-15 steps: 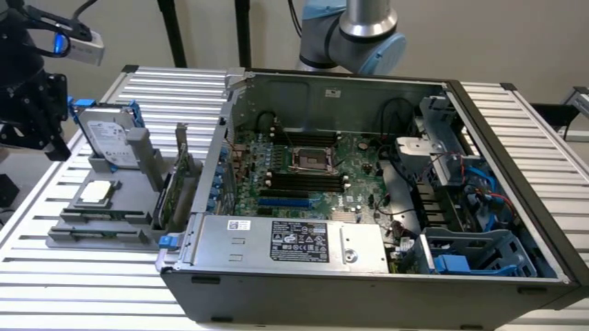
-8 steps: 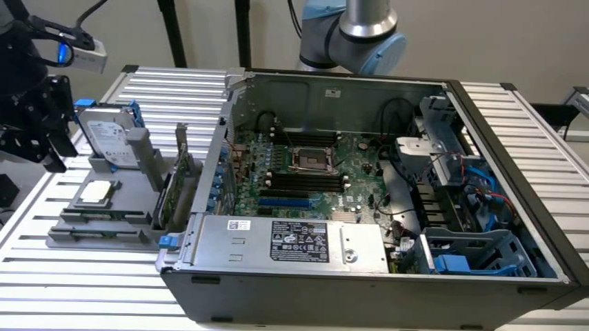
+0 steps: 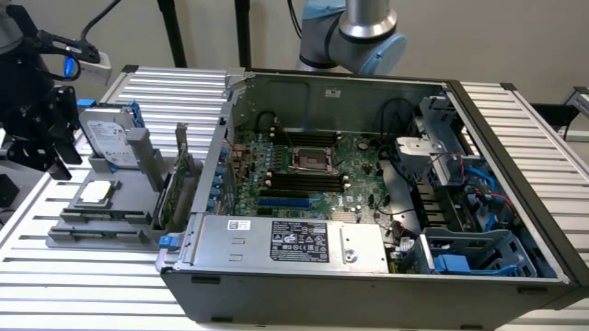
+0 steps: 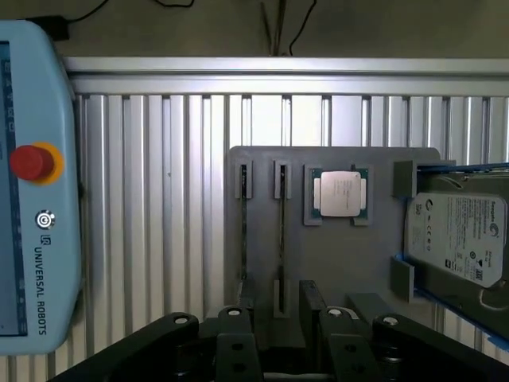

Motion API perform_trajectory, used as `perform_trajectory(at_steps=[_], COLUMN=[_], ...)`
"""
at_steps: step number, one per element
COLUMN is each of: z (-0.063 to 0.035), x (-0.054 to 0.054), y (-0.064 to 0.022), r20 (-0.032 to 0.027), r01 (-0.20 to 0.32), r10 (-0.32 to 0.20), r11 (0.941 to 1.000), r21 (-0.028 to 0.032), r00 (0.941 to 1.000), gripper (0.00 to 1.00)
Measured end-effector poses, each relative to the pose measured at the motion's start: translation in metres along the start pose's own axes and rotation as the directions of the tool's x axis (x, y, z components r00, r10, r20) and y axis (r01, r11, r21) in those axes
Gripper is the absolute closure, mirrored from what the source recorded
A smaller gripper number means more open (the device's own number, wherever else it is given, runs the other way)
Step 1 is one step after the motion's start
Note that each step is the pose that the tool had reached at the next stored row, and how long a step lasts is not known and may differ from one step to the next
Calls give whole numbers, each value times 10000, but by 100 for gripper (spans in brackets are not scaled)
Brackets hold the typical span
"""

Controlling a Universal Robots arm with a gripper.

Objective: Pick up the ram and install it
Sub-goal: 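Pick up the ram and move it above insertion slot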

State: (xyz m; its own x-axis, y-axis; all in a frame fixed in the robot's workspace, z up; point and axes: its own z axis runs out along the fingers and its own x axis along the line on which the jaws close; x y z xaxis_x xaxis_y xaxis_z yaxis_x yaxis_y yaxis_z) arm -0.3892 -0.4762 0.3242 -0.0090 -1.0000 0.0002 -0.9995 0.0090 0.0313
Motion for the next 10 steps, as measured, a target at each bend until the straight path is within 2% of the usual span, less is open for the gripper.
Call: perform_trajectory(at_steps=[10], z=[182], x=[19], y=[-6], r20=[0], r01=[-20], r10=[20], r11=[10000], r21=[-1], r00=[10000], gripper=[64])
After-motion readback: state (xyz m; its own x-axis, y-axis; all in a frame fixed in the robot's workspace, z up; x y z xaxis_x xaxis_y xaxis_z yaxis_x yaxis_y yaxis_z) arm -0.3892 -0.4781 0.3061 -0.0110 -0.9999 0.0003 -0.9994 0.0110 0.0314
